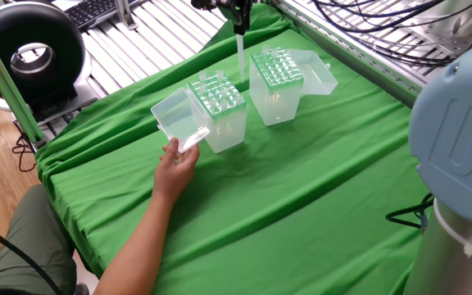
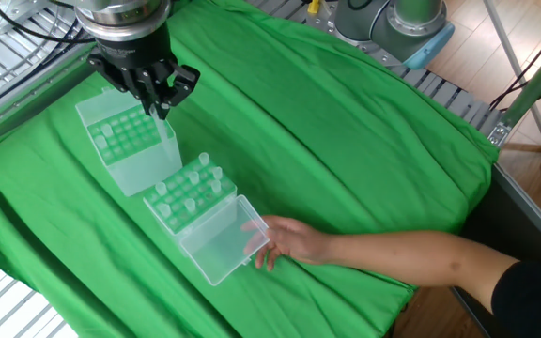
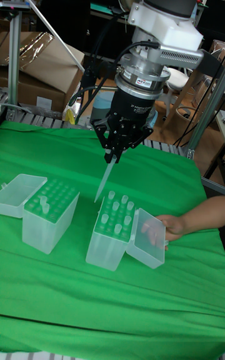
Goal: Insert a large pipette tip into the holder for large pipette tips
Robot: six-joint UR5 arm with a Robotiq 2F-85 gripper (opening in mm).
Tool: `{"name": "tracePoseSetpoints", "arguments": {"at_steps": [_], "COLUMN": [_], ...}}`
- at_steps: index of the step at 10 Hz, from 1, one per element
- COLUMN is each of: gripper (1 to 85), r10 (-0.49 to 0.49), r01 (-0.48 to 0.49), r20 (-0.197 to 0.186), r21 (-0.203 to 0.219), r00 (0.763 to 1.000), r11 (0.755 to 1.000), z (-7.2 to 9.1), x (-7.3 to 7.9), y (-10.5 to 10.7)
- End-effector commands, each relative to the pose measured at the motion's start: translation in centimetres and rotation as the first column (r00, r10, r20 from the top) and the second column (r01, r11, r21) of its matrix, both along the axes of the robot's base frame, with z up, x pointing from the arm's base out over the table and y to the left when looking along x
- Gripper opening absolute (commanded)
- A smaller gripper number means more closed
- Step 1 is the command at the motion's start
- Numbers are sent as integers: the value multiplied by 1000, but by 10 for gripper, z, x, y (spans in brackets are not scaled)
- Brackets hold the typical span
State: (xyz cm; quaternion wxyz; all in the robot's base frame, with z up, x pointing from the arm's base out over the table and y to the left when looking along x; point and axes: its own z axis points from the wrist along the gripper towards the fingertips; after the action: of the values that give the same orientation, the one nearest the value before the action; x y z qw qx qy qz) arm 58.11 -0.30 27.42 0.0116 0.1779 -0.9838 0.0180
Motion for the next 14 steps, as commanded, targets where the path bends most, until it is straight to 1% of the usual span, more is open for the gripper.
{"name": "tracePoseSetpoints", "arguments": {"at_steps": [1, 2, 4, 7, 9, 11, 14], "gripper": [10, 10, 10, 10, 10, 10, 10], "r10": [-7, -17, -30, -35, -34, -36, -48], "r01": [7, 16, 27, 31, 29, 33, 45], "r20": [16, 18, 37, 57, 63, 53, 49], "r21": [22, 31, 60, 70, 71, 58, 60], "r00": [1000, 1000, 999, 998, 997, 998, 998], "r11": [1000, 999, 998, 997, 997, 998, 997], "z": [1, 1, -1, -1, -3, -5, -7], "x": [3, 5, 11, 17, 20, 16, 13], "y": [9, 12, 21, 23, 23, 21, 23]}}
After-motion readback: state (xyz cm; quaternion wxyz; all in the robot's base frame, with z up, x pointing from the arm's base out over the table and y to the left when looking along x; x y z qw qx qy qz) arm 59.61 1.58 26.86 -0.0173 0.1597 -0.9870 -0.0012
